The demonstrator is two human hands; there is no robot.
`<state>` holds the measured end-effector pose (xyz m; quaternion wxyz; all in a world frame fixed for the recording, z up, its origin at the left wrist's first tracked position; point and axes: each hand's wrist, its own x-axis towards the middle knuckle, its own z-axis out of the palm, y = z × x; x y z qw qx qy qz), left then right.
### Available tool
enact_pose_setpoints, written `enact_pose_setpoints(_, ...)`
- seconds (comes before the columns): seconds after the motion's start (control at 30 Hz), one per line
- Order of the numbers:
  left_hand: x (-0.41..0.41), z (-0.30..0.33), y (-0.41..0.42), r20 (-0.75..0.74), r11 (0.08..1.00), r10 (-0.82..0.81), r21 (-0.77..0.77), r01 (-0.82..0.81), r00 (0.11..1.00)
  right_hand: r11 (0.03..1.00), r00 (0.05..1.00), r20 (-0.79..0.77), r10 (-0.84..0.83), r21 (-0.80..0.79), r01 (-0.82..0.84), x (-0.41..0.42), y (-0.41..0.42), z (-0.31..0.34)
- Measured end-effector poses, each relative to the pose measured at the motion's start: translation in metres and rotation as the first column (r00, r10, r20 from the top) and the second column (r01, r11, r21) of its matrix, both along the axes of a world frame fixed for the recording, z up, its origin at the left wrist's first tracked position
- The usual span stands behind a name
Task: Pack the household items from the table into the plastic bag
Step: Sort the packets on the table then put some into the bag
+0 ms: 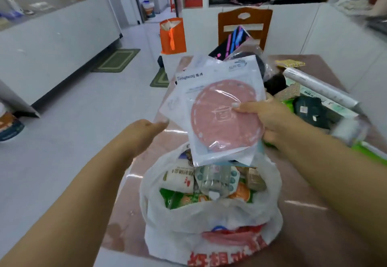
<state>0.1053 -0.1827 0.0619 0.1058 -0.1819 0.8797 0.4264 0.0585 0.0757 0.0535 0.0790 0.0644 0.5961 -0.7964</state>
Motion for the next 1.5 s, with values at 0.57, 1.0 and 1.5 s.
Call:
enact_pose_setpoints(0.57,0.033,-0.042,-0.033,0.110,0.853,0.327,0.393,-0.344,0.938,0.994,0.999,0.011,0.031,0.109,-0.032,0.047,-0.023,-0.082)
enact_pose_setpoints(1.0,0.024,0.006,-0.031,0.120,0.494,0.464,0.788,-0.368,0.878,0.622,0.844,0.203,0.496,0.596,-0.508,0.036,-0.016,-0.079)
enact_pose_setpoints(1.5,0.028,0.026,-0.013,-0.053,0.643,0.365,0.736,-0.211,0.929,-0.162,0.848,0.351,0.396,0.936,-0.312,0.034,-0.019,0.029)
